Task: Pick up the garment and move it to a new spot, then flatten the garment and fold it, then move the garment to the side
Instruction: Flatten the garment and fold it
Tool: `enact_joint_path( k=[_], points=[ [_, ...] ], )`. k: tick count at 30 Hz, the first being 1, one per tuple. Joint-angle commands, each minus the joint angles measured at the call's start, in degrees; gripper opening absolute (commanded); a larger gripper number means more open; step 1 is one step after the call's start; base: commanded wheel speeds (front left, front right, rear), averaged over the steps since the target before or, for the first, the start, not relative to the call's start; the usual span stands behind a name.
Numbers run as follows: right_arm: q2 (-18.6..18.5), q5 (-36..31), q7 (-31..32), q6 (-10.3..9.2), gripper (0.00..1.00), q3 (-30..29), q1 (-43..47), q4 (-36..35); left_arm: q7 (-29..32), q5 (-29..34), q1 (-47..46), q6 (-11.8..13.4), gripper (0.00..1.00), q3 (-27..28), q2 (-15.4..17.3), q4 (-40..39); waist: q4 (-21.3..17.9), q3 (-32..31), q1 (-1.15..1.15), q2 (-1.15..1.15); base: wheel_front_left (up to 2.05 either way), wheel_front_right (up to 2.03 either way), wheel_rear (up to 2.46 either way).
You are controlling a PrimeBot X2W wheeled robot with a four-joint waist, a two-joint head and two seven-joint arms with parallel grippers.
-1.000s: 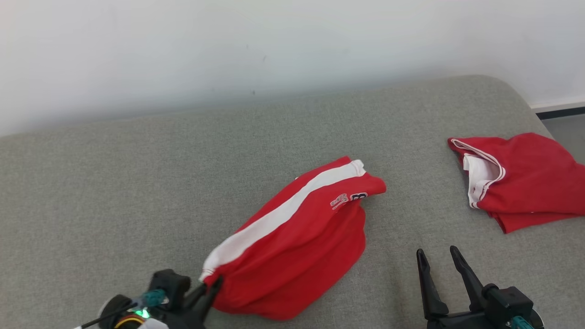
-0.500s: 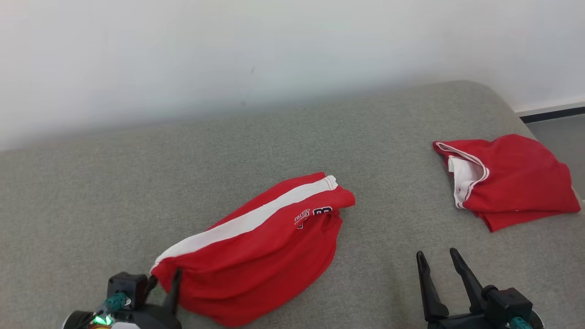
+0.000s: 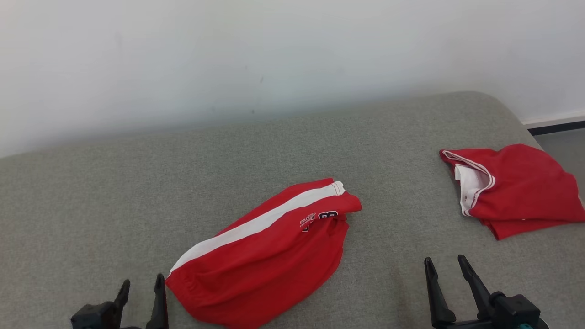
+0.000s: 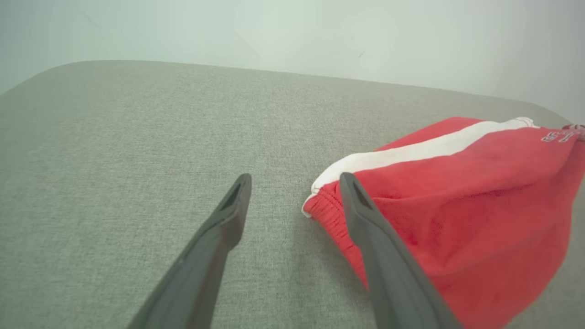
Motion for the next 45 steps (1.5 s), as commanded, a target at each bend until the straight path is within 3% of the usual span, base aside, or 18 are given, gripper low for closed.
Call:
enact_joint_path(
  k=[1,5,8,12,16,20,24,34,39,45],
  points=[
    [-0.22,0.04,-0.09,-0.16,1.0,-0.01,0.42,-0.16,-0.46,0.54,0.96,0.4,1.0,0.71,-0.4,-0.69,0.61,-0.33,0.0,0.0,0.0,0.0,0.0],
    [-0.4,-0.34,0.23,-0.16,1.0,0.29,0.13,-0.44,-0.86,6.24,4.23,1.66,1.0,9.04,-3.54,-8.55,1.86,-0.58,0.0,0.0,0.0,0.0,0.0],
    [-0.5,-0.19,0.38,-0.16,1.0,0.22,-0.21,-0.66,-0.79,11.19,7.99,0.13,1.0,15.97,-7.81,-14.03,2.68,-0.78,0.0,0.0,0.0,0.0,0.0],
    [-0.66,0.01,0.58,-0.16,1.0,0.37,-0.43,-0.66,-0.8,16.54,11.83,-4.44,1.0,23.13,-13.64,-17.0,3.36,-0.98,0.0,0.0,0.0,0.0,0.0],
    [-0.79,0.15,0.79,-0.16,1.0,0.66,-0.62,-0.46,-0.81,20.43,14.46,-9.66,1.0,27.14,-16.69,-16.11,4.02,-1.17,0.0,0.0,0.0,0.0,0.0],
    [-1.11,0.41,1.51,-0.16,1.0,0.87,-0.86,-0.05,-0.82,24.28,15.38,-13.82,1.0,28.84,-17.65,-13.56,4.51,-1.29,0.0,0.0,0.0,0.0,0.0],
    [-1.38,0.51,1.98,-0.16,1.0,0.91,-1.12,0.33,-0.82,26.75,15.44,-16.21,1.0,30.17,-18.19,-11.91,4.9,-1.44,0.0,0.0,0.0,0.0,0.0],
    [-2.96,5.27,6.16,-0.16,1.0,2.62,-4.4,-0.11,-0.82,28.96,14.3,-18.28,1.0,30.19,-18.73,-11.03,6.6,-1.14,0.0,0.0,0.0,0.0,0.0],
    [-4.9,10.93,14.76,-0.16,1.0,3.23,-9.63,-0.28,-0.82,29.35,14.05,-18.68,1.0,29.92,-18.85,-10.9,7.94,-0.52,0.0,0.0,0.0,0.0,0.0],
    [-5.5,15.22,32.04,-0.16,1.0,-0.73,-17.89,3.8,-0.82,29.5,13.8,-18.64,1.0,28.84,-18.97,-11.3,9.75,0.92,0.0,0.0,0.0,0.0,0.0]
  ],
)
